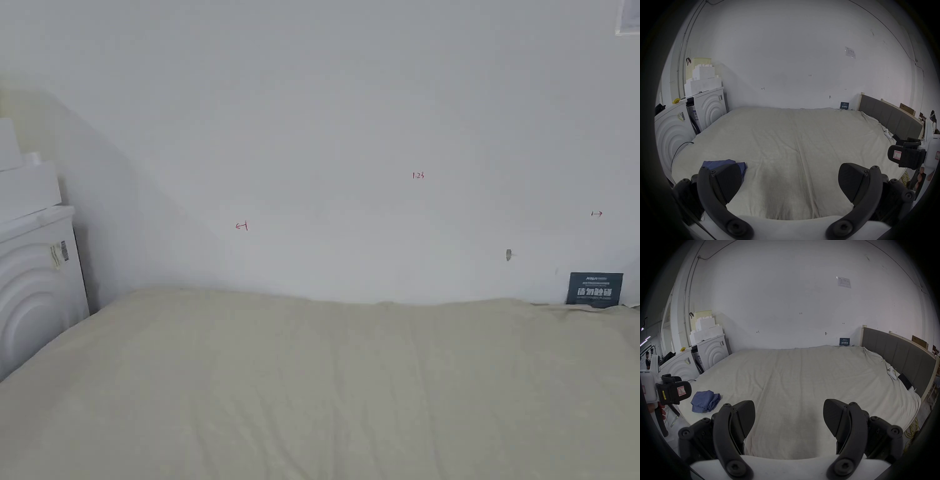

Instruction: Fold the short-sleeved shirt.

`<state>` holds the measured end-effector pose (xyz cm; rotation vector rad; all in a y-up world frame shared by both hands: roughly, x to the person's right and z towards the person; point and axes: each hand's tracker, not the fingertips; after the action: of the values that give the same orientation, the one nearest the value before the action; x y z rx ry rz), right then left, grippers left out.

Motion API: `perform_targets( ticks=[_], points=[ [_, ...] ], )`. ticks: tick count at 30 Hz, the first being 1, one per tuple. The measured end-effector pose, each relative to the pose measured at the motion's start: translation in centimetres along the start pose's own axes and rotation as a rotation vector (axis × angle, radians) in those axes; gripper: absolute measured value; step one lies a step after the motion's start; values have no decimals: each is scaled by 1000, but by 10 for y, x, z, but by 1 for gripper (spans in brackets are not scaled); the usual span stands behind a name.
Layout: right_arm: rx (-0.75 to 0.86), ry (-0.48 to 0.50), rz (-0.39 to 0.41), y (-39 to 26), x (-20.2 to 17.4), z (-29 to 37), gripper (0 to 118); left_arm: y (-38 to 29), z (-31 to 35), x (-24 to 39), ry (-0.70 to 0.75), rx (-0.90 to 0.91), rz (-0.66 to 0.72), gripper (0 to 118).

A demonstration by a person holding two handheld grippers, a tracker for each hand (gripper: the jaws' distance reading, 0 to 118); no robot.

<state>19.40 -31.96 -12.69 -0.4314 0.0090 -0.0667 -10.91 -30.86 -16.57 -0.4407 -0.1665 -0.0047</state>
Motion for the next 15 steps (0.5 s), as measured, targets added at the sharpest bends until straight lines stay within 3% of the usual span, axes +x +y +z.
perform_targets(
  ticks=[15],
  points=[
    [-14,-3,9,0,-1,-1,89,0,-1,1,3,-12,-5,118]
  ],
)
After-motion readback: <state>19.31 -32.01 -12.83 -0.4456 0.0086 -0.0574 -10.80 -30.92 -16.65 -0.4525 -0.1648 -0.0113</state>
